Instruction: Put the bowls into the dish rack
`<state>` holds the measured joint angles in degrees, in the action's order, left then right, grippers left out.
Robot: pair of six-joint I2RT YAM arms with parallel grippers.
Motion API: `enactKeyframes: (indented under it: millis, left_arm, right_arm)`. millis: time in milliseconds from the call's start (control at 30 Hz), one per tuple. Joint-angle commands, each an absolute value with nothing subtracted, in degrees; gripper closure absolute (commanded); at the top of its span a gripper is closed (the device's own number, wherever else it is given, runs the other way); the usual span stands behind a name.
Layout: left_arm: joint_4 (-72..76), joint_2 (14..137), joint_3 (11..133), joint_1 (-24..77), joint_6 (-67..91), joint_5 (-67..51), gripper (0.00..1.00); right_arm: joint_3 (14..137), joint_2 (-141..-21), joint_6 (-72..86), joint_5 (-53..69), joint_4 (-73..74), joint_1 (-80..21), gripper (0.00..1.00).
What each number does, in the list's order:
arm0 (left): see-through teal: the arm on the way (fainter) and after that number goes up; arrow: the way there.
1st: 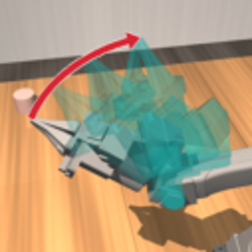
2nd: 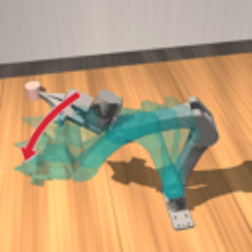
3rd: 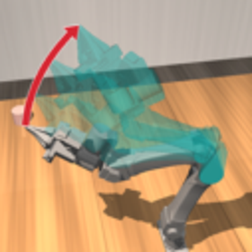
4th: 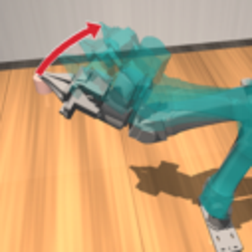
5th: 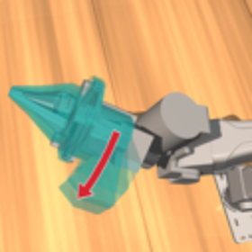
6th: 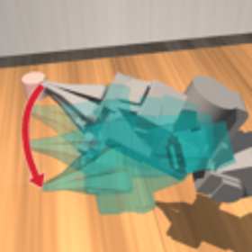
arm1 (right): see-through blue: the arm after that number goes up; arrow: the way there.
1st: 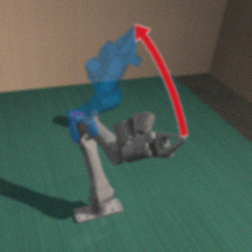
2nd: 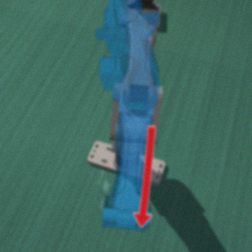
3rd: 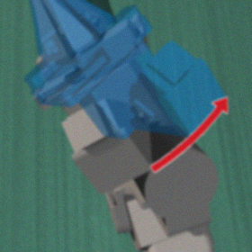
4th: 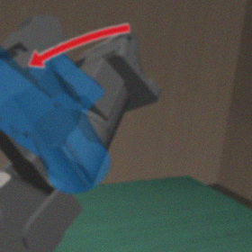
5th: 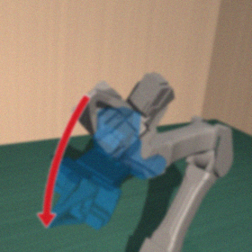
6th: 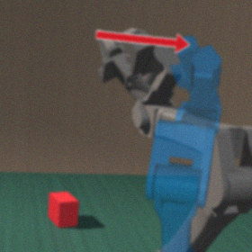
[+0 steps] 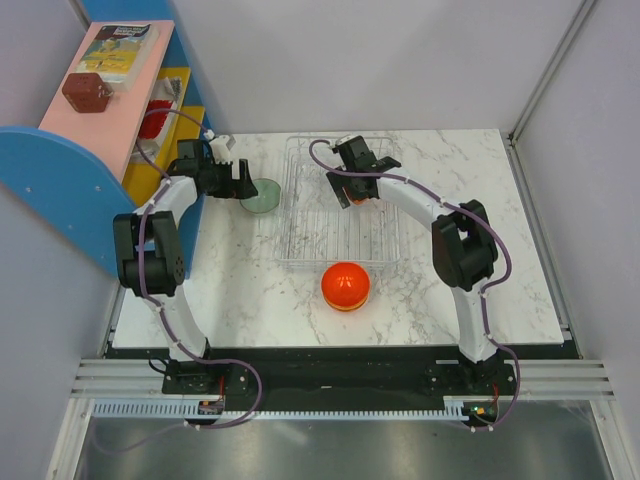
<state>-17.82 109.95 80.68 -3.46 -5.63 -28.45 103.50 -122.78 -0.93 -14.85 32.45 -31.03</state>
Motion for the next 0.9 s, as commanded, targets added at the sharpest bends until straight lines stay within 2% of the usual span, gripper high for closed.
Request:
enactKeyframes:
  millis: [0,533,867]
  left_arm:
    - [-18.1,111.3,83.8,-3.5,-4.4,-27.1,0.01]
    - [-19.2,115.6,87.9,-3.5,-5.1,-25.0,0.03]
    - [-20.7,119.4,91.8,-3.0,-5.7,-23.4,0.07]
  right_arm:
    - [104.7,-119.4,-1.6,-13.9,34.7,-31.6,0.08]
    - [110.0,-116.2,-4.9,-18.6,36.7,-31.6,0.04]
    - [110.6,-113.0,-4.7,-16.2,36.9,-31.6,0.04]
